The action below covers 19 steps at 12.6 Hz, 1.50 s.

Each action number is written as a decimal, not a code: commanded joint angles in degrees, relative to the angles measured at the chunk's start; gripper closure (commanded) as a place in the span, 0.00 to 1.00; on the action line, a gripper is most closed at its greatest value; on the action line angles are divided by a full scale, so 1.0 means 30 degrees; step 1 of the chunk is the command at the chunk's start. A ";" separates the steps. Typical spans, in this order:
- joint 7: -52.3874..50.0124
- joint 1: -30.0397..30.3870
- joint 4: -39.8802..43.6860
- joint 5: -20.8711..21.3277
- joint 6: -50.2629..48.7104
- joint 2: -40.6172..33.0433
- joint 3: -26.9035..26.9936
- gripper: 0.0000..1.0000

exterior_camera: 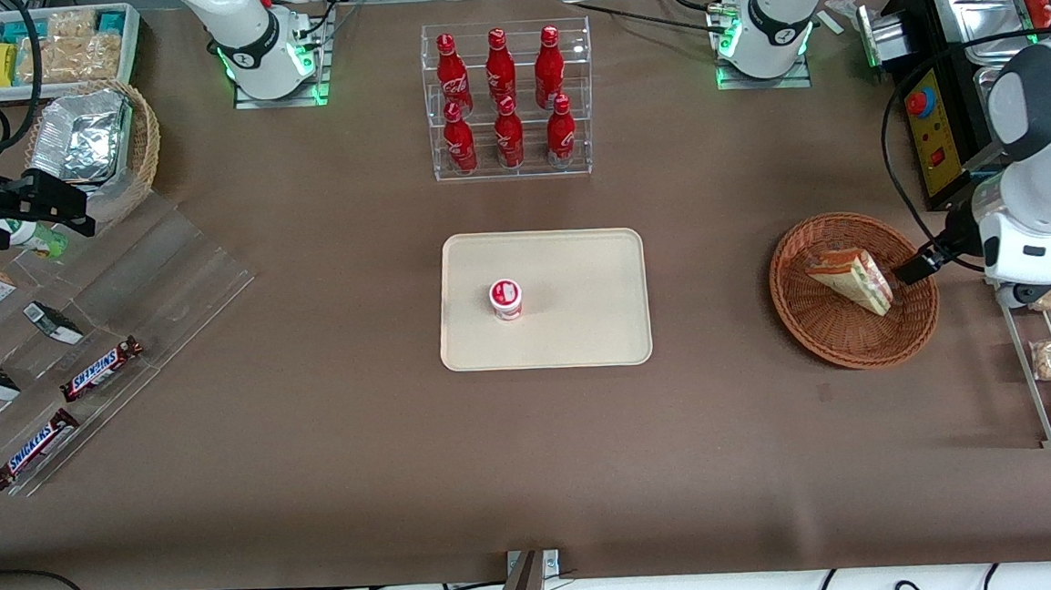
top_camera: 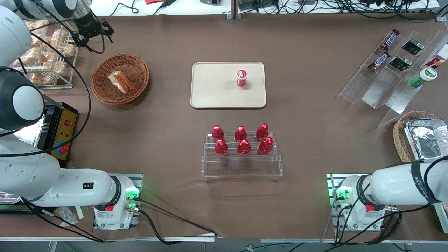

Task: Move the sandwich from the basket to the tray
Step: 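Move the left gripper over the wicker basket toward the wrapped sandwich, then lower the open left gripper around the wrapped sandwich and close it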

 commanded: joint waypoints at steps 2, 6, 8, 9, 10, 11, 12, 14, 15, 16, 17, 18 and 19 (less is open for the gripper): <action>-0.1928 0.0014 -0.3454 0.0326 0.3382 -0.1175 -0.0032 0.00; -0.2692 0.0014 -0.6003 0.0326 0.6780 -0.1175 -0.0003 0.00; -0.2722 0.0276 -0.6710 0.0326 0.7985 -0.1146 -0.0032 0.00; -0.2722 0.0365 -0.7002 0.0326 0.8454 -0.1059 -0.0032 0.00; -0.2722 0.0424 -0.7237 0.0326 0.8893 -0.0971 -0.0032 0.00; -0.2722 0.0540 -0.7385 0.0326 0.9333 -0.0883 -0.0061 0.00; -0.2809 0.0571 -0.7386 0.0326 0.9482 -0.0737 -0.0061 0.00; -0.3654 0.0571 -0.7386 0.0326 1.0095 -0.0299 -0.0090 0.00; -0.3949 0.0542 -0.7386 0.0326 1.0331 -0.0064 -0.0178 0.00; -0.4242 0.0542 -0.7386 0.0355 1.0594 0.0112 -0.0207 0.00; -0.4564 0.0484 -0.7386 0.0326 1.0742 0.0346 -0.0237 0.00; -0.4712 0.0425 -0.7386 0.0326 1.0859 0.0551 -0.0208 0.00; -0.4772 0.0424 -0.7415 0.0326 1.1122 0.0756 -0.0237 0.00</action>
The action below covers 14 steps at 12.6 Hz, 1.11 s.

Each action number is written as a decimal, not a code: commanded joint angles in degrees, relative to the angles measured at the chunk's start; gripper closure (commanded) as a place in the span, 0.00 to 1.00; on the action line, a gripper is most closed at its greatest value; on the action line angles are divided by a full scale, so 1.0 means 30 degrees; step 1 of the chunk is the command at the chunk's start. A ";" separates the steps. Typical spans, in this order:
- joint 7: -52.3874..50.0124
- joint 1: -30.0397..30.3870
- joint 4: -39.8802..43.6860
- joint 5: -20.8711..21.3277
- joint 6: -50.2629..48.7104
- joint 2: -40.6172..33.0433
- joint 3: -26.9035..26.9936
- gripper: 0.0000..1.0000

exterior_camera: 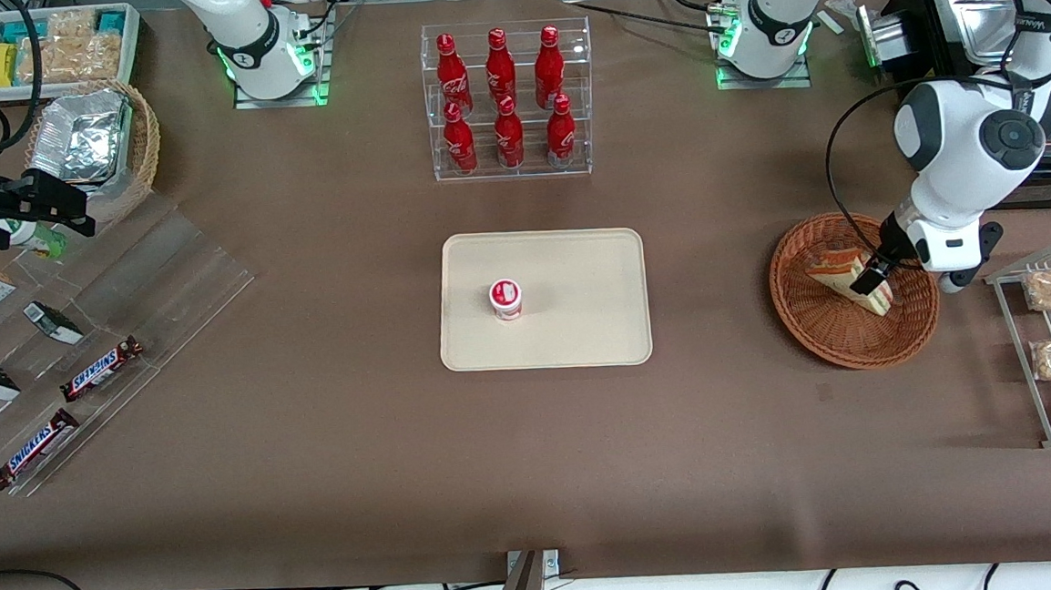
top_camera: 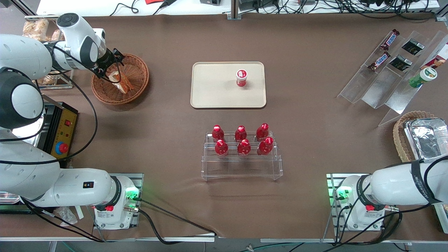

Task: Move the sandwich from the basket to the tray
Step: 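Lower the open left gripper around the wrapped sandwich and close it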

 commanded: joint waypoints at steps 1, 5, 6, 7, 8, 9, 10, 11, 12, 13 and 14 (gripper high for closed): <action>-0.0654 -0.0034 -0.0050 0.0325 0.0674 0.0598 -0.0066 0.00; -0.0887 -0.0005 -0.0079 0.0325 0.1697 0.1565 -0.0037 0.00; -0.1121 -0.0005 -0.0079 0.0325 0.1758 0.1741 -0.0037 0.00; -0.1152 -0.0005 -0.0079 0.0325 0.1788 0.1772 -0.0037 0.00; -0.1152 -0.0005 -0.0079 0.0325 0.1788 0.1772 -0.0037 0.00; -0.1268 -0.0005 -0.0050 0.0325 0.1788 0.1801 -0.0037 0.00; -0.1647 -0.0005 -0.0050 0.0325 0.1817 0.1918 -0.0037 0.15; -0.1650 -0.0005 -0.0050 0.0325 0.1817 0.1977 -0.0037 0.41; -0.1650 0.0024 -0.0050 0.0325 0.1817 0.2064 -0.0066 0.57; -0.1592 -0.0005 -0.0079 0.0354 0.1817 0.2152 -0.0037 0.65; -0.1447 -0.0005 -0.0050 0.0355 0.1788 0.2182 -0.0037 0.67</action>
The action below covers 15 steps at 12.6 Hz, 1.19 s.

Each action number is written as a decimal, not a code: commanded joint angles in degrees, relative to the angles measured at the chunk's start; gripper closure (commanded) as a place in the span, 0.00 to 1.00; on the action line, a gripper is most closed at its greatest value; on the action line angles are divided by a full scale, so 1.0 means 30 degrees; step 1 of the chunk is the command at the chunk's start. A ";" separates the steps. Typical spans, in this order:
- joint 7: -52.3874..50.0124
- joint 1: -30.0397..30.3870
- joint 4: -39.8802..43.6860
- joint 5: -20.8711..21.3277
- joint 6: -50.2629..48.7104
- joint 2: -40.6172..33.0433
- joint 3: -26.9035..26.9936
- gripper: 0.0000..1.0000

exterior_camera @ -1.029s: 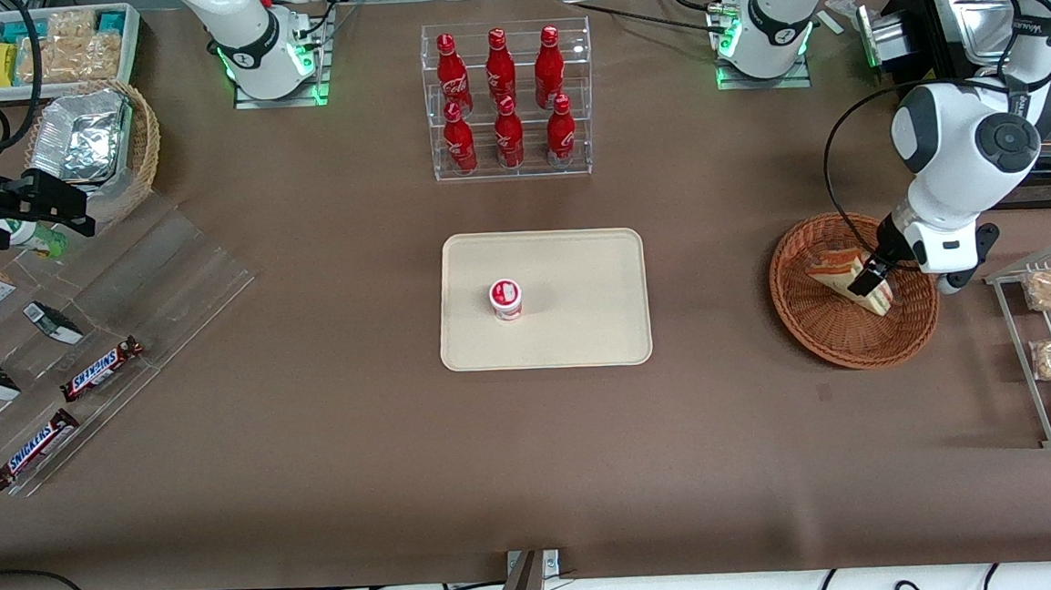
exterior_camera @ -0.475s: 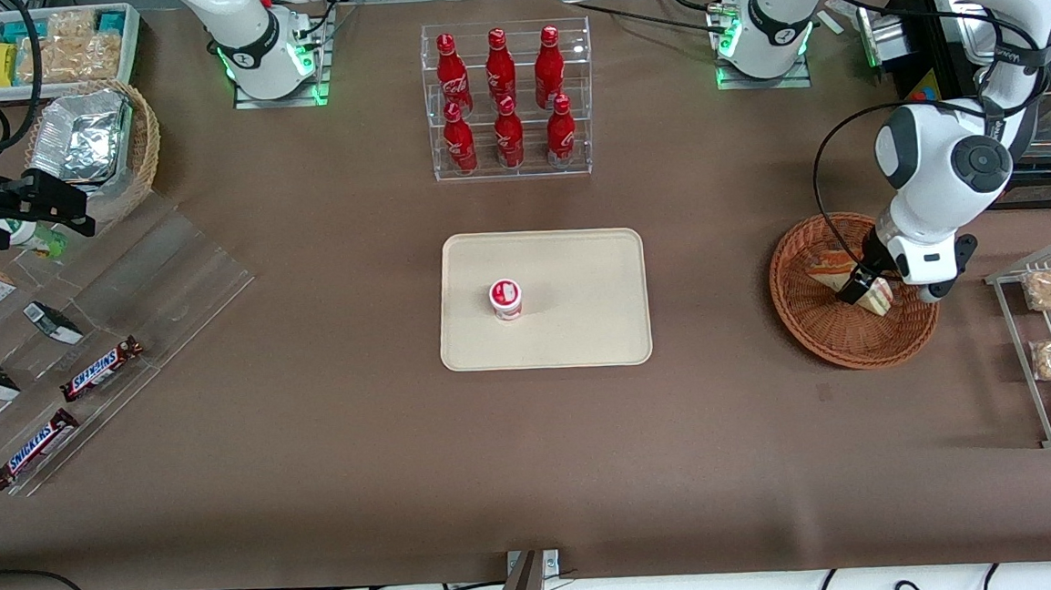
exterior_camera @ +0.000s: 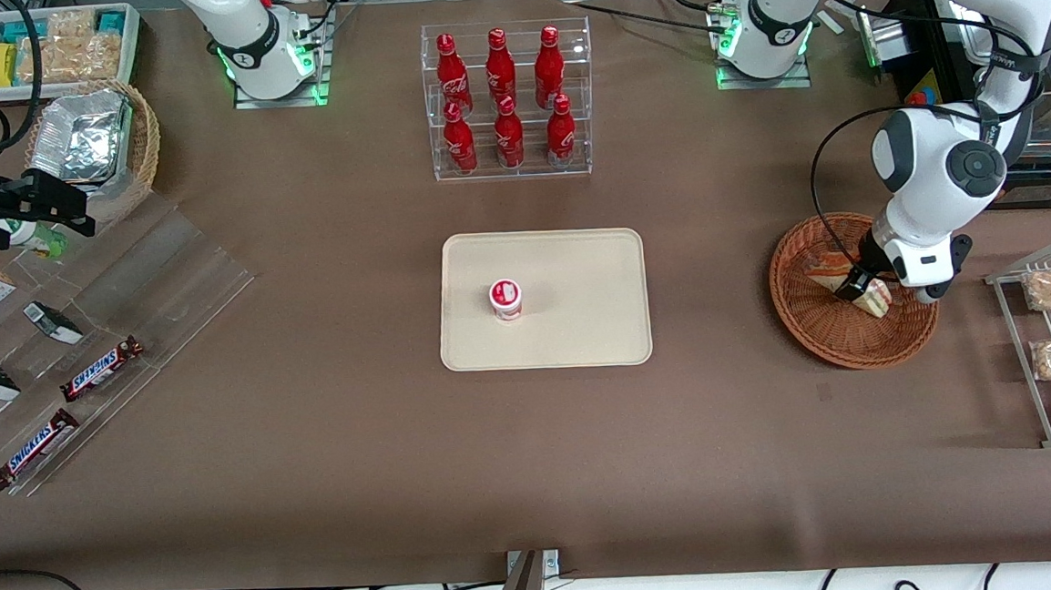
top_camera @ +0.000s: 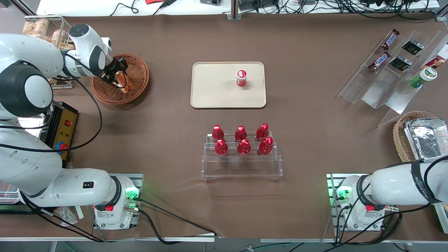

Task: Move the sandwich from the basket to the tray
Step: 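Lower the open left gripper around the wrapped sandwich and close it, then lift the sandwich out of the basket with the left gripper, then carry the sandwich with the left gripper over the cream tray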

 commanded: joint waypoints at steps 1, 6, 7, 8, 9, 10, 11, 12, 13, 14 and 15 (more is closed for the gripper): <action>-0.0214 0.0007 -0.0029 0.0557 0.0240 0.0180 -0.0017 0.68; 0.0978 -0.0051 0.1079 0.0999 -0.2768 -0.1135 -0.0134 0.75; 0.1567 -0.0109 0.1868 0.1028 -0.4112 -0.1458 -0.0163 0.77; 0.2240 -0.0081 0.3007 0.0999 -0.5866 -0.1577 -0.0483 0.77; 0.2798 -0.0110 0.4497 0.0912 -0.7768 -0.1549 -0.0776 0.78; 0.3036 -0.0110 0.5788 0.0737 -0.9267 -0.1462 -0.1156 0.78; 0.3096 -0.0139 0.6903 0.0706 -1.0326 -0.1403 -0.1624 0.78; 0.3097 -0.0168 0.7727 0.0677 -1.0945 -0.1199 -0.2209 0.78; 0.3068 -0.0169 0.8315 0.0706 -1.1329 -0.1052 -0.2823 0.78; 0.3067 -0.0169 0.8727 0.0706 -1.1536 -0.0877 -0.3352 0.78; 0.3067 -0.0169 0.8992 0.0706 -1.1567 -0.0846 -0.3966 0.78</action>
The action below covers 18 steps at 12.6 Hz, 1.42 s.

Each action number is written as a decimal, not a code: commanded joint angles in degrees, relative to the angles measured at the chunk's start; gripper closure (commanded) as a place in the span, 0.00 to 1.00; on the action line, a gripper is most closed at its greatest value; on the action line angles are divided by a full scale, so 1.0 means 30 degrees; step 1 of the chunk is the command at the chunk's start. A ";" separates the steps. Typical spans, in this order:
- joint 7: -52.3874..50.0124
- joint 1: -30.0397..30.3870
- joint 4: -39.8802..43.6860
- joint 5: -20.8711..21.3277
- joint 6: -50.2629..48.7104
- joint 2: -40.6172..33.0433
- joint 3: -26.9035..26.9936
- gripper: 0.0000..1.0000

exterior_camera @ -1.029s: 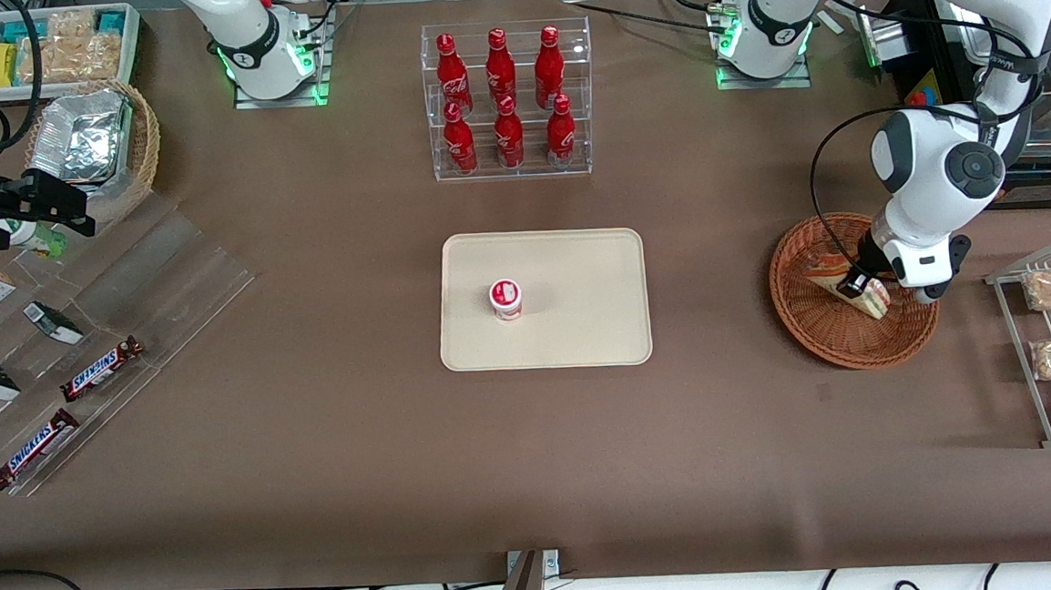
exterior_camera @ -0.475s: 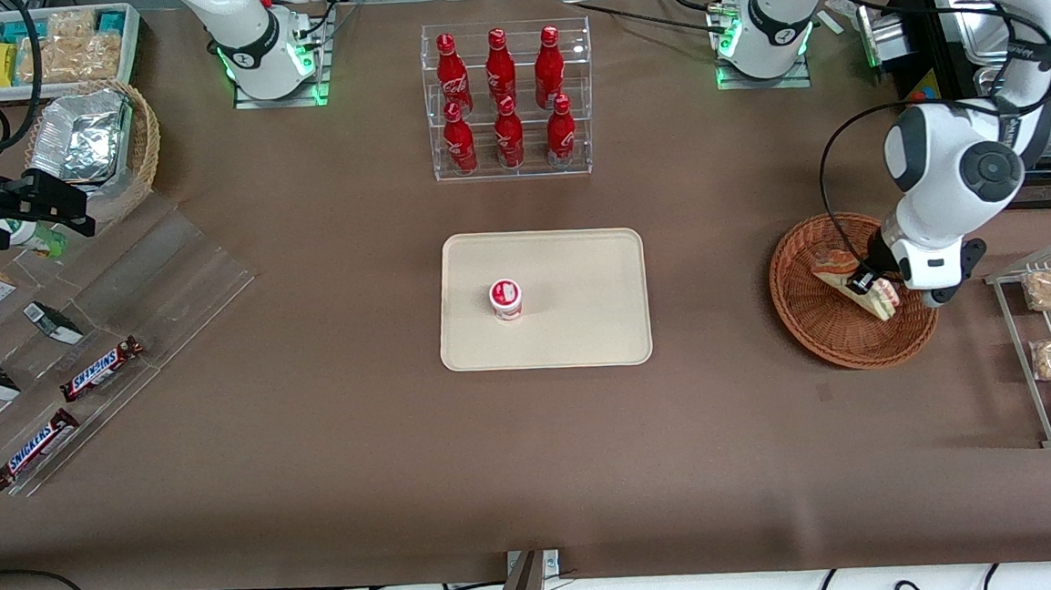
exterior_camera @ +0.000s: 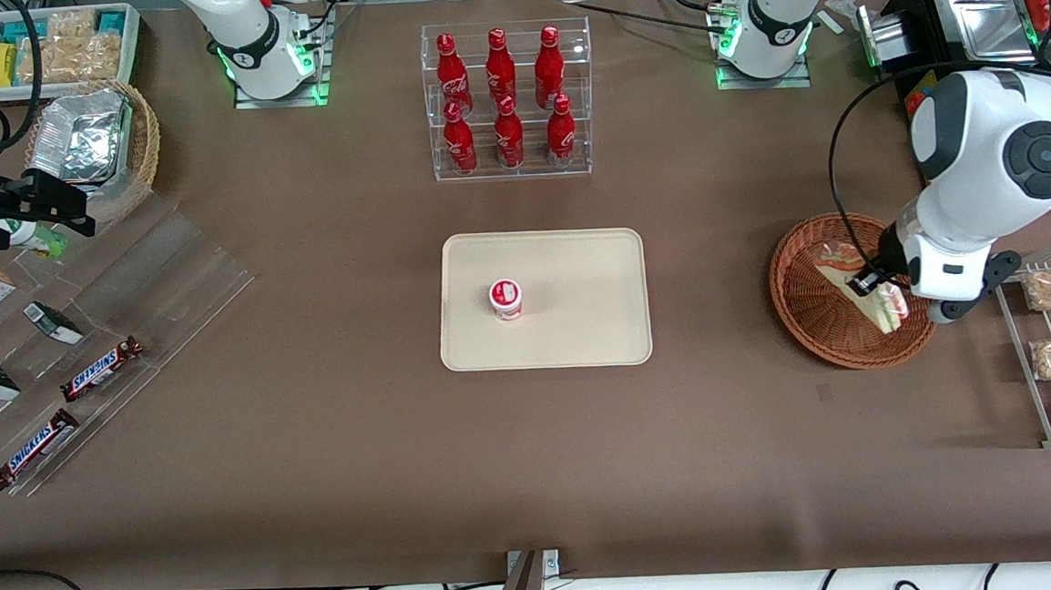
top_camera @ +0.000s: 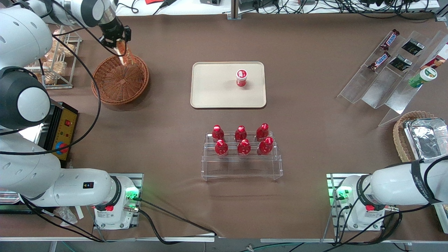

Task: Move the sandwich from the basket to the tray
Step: 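Carry the sandwich with the left gripper over the cream tray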

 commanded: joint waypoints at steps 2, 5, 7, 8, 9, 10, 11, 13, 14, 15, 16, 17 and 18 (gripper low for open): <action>0.0558 0.0039 0.1321 0.0056 -0.0590 0.0654 -0.2015 0.78; 0.1934 -0.0135 0.2109 0.0086 -0.0444 0.1032 -0.4241 0.78; 0.1994 -0.0806 0.2726 0.0230 -0.0444 0.1648 -0.5385 0.77; 0.2023 -0.1506 0.2816 0.0290 -0.0444 0.1824 -0.5506 0.77; 0.2082 -0.2267 0.2816 0.0291 -0.0415 0.1913 -0.5479 0.76; 0.2082 -0.2855 0.2845 0.0320 -0.0269 0.2291 -0.5507 0.76; 0.1995 -0.3557 0.2875 0.0291 0.0109 0.2556 -0.5479 0.76; 0.1877 -0.4090 0.2846 0.0291 0.0756 0.3228 -0.5478 0.76; 0.1877 -0.4178 0.2846 0.0291 0.0990 0.3464 -0.5478 0.76; 0.1877 -0.4208 0.2846 0.0291 0.1282 0.3902 -0.5478 0.76; 0.1848 -0.4325 0.2817 0.0291 0.1691 0.4283 -0.5478 0.76; 0.1732 -0.4442 0.2816 0.0291 0.1956 0.4693 -0.5478 0.76; 0.1673 -0.4733 0.2845 0.0291 0.2191 0.5161 -0.5420 0.76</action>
